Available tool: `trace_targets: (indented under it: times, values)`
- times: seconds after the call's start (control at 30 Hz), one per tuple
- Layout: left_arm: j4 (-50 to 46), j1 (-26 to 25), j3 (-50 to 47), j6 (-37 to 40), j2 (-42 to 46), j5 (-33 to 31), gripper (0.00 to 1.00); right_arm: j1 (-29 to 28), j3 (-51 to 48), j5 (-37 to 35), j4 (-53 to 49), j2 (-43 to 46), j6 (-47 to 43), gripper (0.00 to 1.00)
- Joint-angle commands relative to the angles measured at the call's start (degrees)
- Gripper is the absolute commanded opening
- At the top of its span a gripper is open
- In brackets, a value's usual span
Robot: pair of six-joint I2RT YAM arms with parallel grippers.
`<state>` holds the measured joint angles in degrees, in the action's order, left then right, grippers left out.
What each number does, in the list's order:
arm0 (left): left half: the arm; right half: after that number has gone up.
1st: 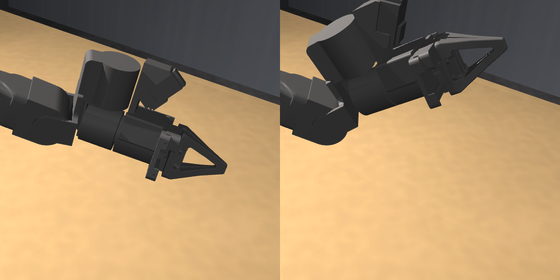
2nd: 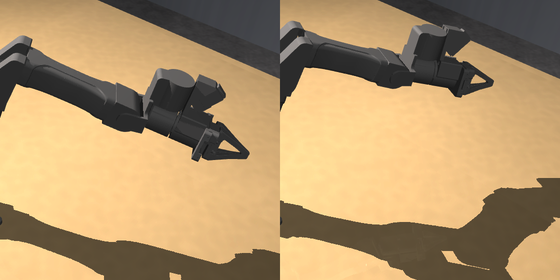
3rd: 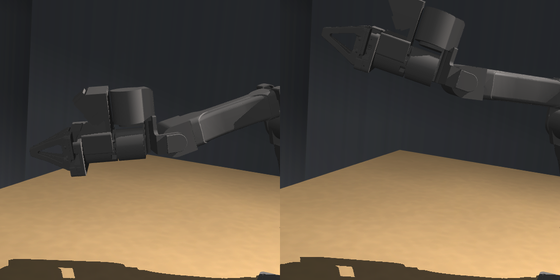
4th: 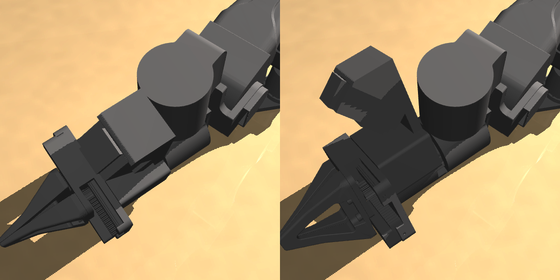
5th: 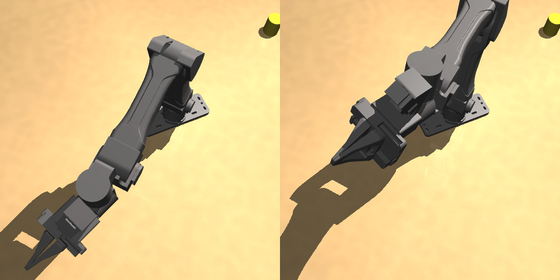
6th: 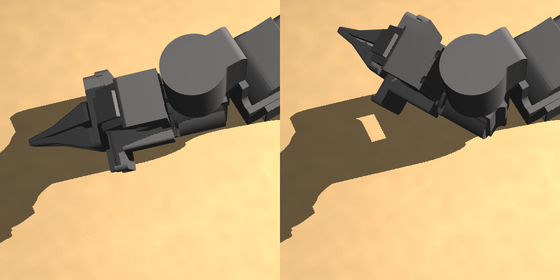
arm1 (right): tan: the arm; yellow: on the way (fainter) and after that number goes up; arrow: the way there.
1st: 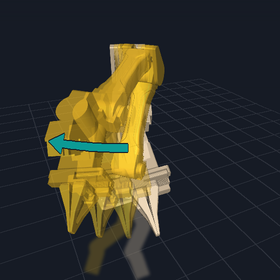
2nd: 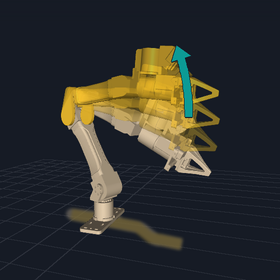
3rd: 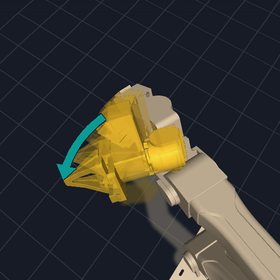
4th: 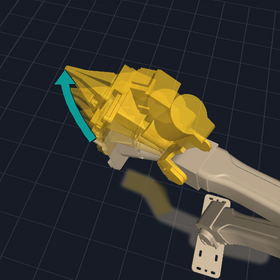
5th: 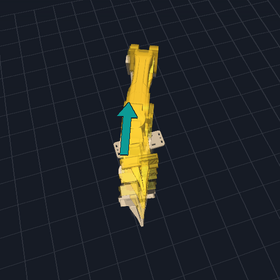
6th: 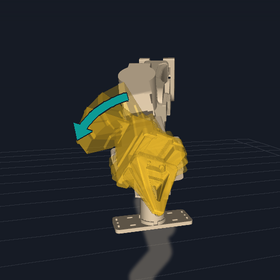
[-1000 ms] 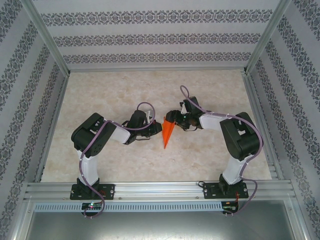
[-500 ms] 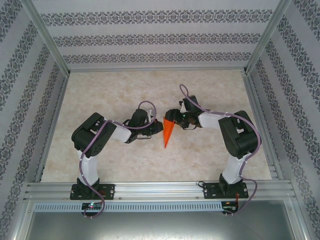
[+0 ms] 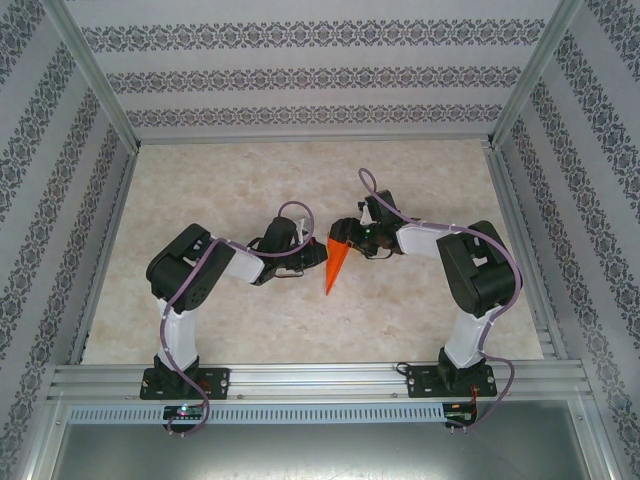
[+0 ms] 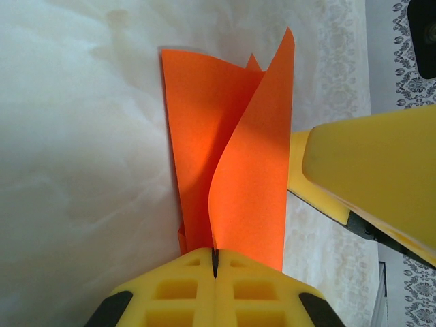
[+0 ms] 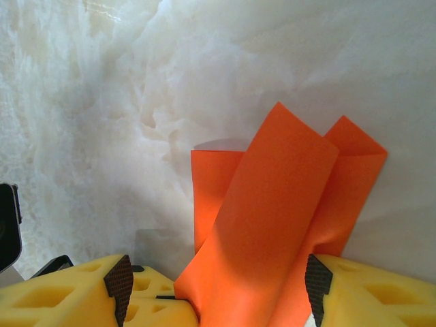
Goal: Fold a paper plane with a square sheet of paper (fold left side to right side)
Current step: Fold the wing for the fifth time at the center of the table.
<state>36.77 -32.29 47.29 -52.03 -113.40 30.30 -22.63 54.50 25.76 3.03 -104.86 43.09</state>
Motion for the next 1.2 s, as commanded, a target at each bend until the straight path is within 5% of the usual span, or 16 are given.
trace_targets:
  times: [0.0,1.17]
  values:
    - [-0.46,-1.52,0.53,1.32,-2.22,0.62,0.00,-0.60,0.70,-0.80,-1.97,-1.49,-0.86,0.70]
    - [-3.38,-2.77,-1.73,0.35,-0.42,-3.35,0.00,0.20,0.10,0.25,0.84,0.98,-0.13,0.70]
